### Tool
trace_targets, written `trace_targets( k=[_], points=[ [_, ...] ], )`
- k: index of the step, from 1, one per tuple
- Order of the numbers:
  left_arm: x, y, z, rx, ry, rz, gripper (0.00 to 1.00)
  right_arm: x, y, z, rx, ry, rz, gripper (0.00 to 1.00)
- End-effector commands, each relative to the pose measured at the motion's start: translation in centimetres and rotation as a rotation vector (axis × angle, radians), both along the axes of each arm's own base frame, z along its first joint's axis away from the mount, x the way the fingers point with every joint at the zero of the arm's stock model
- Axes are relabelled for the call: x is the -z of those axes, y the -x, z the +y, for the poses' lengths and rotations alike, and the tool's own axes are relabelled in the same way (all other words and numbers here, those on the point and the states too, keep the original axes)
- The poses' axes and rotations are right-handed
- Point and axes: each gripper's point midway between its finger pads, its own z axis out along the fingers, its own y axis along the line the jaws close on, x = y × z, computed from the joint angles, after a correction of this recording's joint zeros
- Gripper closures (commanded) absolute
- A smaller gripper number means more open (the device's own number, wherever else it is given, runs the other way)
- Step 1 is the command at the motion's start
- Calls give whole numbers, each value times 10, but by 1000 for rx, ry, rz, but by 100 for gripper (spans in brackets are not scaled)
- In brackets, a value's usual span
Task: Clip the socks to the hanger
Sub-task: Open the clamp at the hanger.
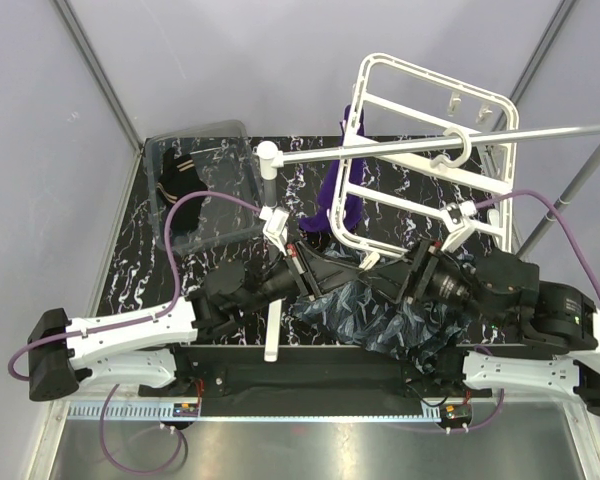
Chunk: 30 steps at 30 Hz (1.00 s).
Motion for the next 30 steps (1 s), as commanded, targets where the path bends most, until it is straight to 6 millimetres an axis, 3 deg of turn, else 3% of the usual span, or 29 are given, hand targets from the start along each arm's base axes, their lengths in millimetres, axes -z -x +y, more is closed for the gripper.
trace_targets(
  k=[1,6,10,12,22,30],
  points=[
    [-58,19,17,43,207,-90,100,2,-1,-11,20,-52,-32,38],
    [-69,30,15,101,246,-96,100,-1,-16,-18,115,-121,-65,37],
    [-65,30,13,101,237,-83,100,-22,-21,-6,113,-187,-111,37],
    [-61,30,12,104,235,-74,100,-24,-25,0,125,-171,-113,37],
    [-51,30,9,120,237,-44,100,-46,-36,-10,206,-230,-146,43],
    [-43,27,6,117,224,-14,100,-59,-38,-6,201,-258,-183,48]
  ],
)
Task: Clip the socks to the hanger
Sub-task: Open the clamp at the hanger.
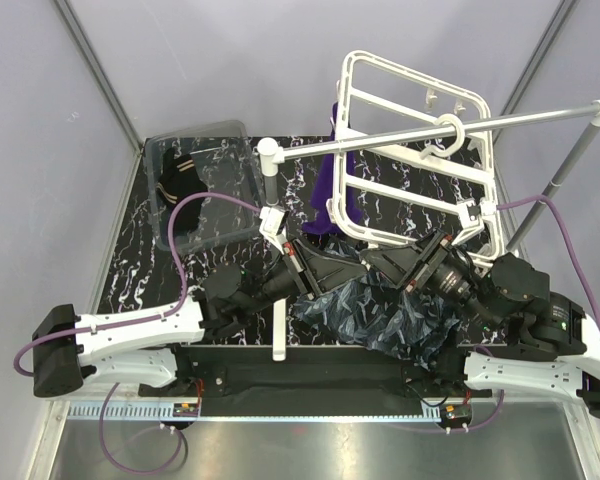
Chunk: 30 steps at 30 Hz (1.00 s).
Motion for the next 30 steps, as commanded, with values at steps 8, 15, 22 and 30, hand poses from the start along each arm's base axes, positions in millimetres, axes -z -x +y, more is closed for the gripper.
trace_targets(
  k=[8,15,22,30],
  points=[
    [-18,19,7,72,85,-33,100,-28,-18,-6,104,-60,-52,57],
    [-17,19,8,65,77,-29,100,-26,-20,-10,124,-57,-48,70],
    [-13,15,11,39,63,-17,92,-15,-23,-10,143,-22,-22,100],
    [0,-3,29,-102,-17,-5,34,-8,-23,-5,137,-8,1,100]
  ],
)
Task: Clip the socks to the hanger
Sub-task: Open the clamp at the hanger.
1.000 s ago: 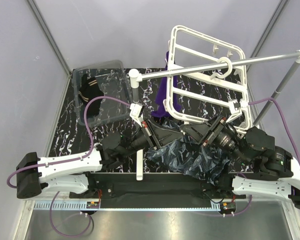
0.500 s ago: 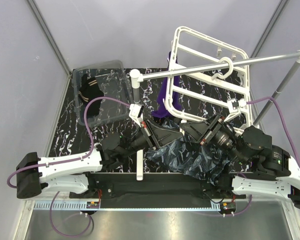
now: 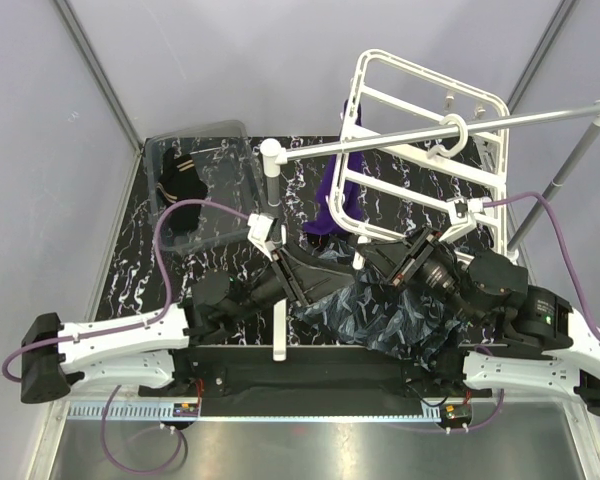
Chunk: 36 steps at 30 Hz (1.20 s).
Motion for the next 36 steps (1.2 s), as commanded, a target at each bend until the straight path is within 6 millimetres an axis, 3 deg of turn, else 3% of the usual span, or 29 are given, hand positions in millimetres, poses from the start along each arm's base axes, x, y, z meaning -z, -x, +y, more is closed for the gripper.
trace_targets(
  k=[1,10,14,18,19,21,22,28,32,34,35,36],
  points=[
    [-11,-10,15,-95,6,-28,32,-20,-7,-10,59,-77,-8,100],
    [-7,-21,9,-147,-85,-45,29,-22,-3,-9,40,-99,12,100],
    [18,-35,25,-256,-259,-71,35,-16,-5,-11,55,-93,21,100],
    [41,-48,64,-401,-436,-165,42,-14,-4,-17,64,-73,20,100],
    [56,-50,73,-416,-510,-174,43,-14,-5,-18,65,-67,19,100],
    [61,-58,100,-504,-576,-201,43,-13,-4,-21,68,-56,14,100],
    [79,-61,111,-525,-664,-204,43,-11,-4,-21,70,-50,15,100],
    [127,-90,181,-768,-960,-169,43,-3,-4,-19,61,-3,3,100],
    [139,-115,223,-934,-1007,-90,44,0,-3,-20,52,18,-9,100],
    [142,-124,232,-963,-1017,-65,45,2,-3,-20,47,27,-13,100],
    [143,-136,246,-1014,-1040,-50,45,2,-2,-20,45,29,-14,100],
    [149,-140,244,-983,-1047,-39,45,3,-2,-20,43,35,-14,100]
  ],
)
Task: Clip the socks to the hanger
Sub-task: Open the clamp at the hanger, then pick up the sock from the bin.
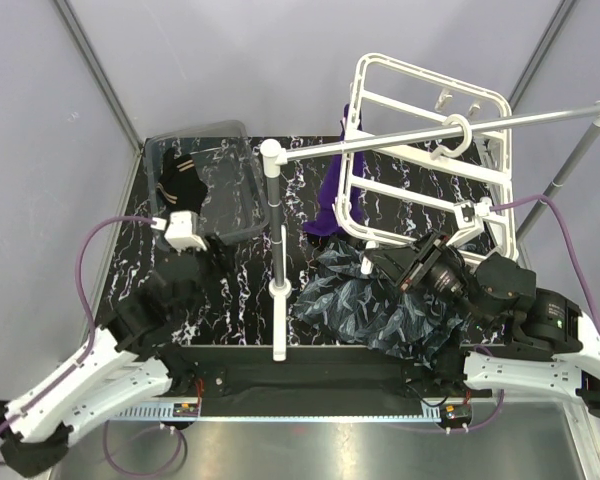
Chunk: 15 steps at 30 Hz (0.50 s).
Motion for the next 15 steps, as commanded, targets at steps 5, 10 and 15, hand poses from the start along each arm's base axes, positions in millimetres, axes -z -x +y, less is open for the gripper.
trace_targets(
  k=[5,10,15],
  points=[
    [19,-74,66,-237,-35,58,47,-5,-4,-14,38,9,-35,100],
    [16,-151,100,-389,-17,143,44,-3,-2,-14,23,21,-44,100],
    [28,-258,113,-486,-71,247,44,-7,1,-12,-2,16,-53,100]
  ],
)
